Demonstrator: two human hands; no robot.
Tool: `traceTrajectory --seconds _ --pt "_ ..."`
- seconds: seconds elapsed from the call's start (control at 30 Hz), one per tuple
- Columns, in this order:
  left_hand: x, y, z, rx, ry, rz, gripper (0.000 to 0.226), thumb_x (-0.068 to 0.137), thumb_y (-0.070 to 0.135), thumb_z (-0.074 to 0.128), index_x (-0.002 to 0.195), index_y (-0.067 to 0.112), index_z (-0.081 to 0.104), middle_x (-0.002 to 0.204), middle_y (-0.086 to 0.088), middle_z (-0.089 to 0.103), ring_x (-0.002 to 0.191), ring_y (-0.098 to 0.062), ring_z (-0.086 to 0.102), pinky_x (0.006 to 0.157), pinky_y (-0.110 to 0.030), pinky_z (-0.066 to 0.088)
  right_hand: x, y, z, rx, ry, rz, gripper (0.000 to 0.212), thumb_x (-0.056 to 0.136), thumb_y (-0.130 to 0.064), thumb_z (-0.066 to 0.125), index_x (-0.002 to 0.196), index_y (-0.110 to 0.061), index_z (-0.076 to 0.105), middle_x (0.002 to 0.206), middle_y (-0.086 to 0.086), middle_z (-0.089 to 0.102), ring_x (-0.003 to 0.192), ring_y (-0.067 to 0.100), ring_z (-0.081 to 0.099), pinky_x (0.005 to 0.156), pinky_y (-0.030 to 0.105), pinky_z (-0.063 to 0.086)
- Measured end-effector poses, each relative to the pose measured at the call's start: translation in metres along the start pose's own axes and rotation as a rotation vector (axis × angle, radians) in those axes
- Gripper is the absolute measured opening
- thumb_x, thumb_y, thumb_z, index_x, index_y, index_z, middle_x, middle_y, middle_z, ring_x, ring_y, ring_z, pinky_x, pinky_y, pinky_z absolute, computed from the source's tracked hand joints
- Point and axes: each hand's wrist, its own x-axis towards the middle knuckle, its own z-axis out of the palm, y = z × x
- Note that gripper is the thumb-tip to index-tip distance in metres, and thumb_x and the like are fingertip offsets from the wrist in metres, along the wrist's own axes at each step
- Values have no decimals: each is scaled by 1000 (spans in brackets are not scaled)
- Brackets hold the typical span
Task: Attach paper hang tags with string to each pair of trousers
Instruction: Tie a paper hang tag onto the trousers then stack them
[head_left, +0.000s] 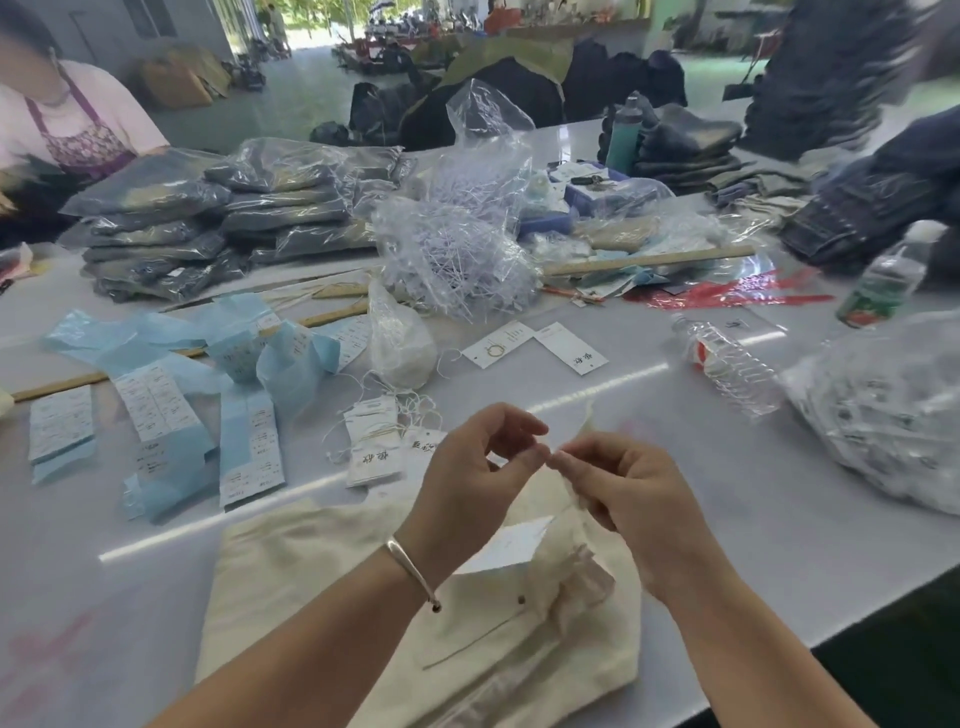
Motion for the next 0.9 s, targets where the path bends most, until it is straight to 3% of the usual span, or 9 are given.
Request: traceTrajectory --seconds 0.1,0.2,0.27,0.4,0.5,0.63,0.7,0.8,0.9 --pt "-3 -25 21 116 -127 -73 12 86 15 70 88 26 66 74 15 64 71 2 57 65 -10 40 -5 1 -27 -58 175 -24 10 83 -7 71 74 -9 76 63 11 69 55 13 60 52 17 46" --pt "-9 -52 32 308 -323 -128 9 82 17 71 87 23 66 81 14 65 75 1 59 68 -8 40 -11 -6 -59 -251 402 -118 20 80 -11 75 68 -26 77 67 6 71 61 12 62 59 16 46" --pt "-16 -66 37 375 -435 -155 15 79 20 74 92 22 66 89 11 66 81 -3 61 74 -15 46 -18 -16 -76 -501 565 -231 21 80 -18 77 66 -33 74 60 -2 67 59 12 61 57 20 46" --pt "-26 -81 48 395 -465 -174 23 73 25 77 92 20 65 89 8 65 82 -8 59 79 -24 48 -33 -33 -83 -889 740 -594 4 84 -15 74 85 -14 78 62 2 64 52 24 54 50 34 47" --pt "-25 -87 53 407 -415 -153 19 74 25 78 89 19 67 84 6 65 79 -10 59 78 -27 48 -42 -37 -77 -1011 785 -800 11 88 -16 71 86 -7 77 58 3 56 45 22 45 43 31 40" --pt "-22 -90 55 374 -397 -157 14 77 21 76 75 22 62 78 3 63 73 -9 56 73 -26 47 -43 -26 -57 -1041 654 -865 7 82 -18 71 77 -17 77 60 0 56 44 20 45 42 25 37" --pt "-21 -91 53 321 -394 -192 19 79 18 75 70 24 59 76 4 62 71 -8 56 72 -22 45 -37 -5 -45 -1091 476 -703 9 78 -19 71 70 -23 72 63 -6 60 49 15 49 46 21 35" --pt "-19 -90 47 124 -394 -295 12 81 7 74 74 11 65 71 2 64 66 -6 56 66 -19 45 -30 45 -30 -1112 155 -267 12 86 -21 64 75 -21 69 71 -9 63 64 9 53 57 28 44" --pt "-17 -86 40 -135 -375 -409 9 83 -1 70 78 2 63 67 0 61 56 0 52 57 -12 39 -31 90 -18 -1093 68 -115 20 91 -30 56 77 -19 65 72 -9 59 69 10 52 57 21 38"
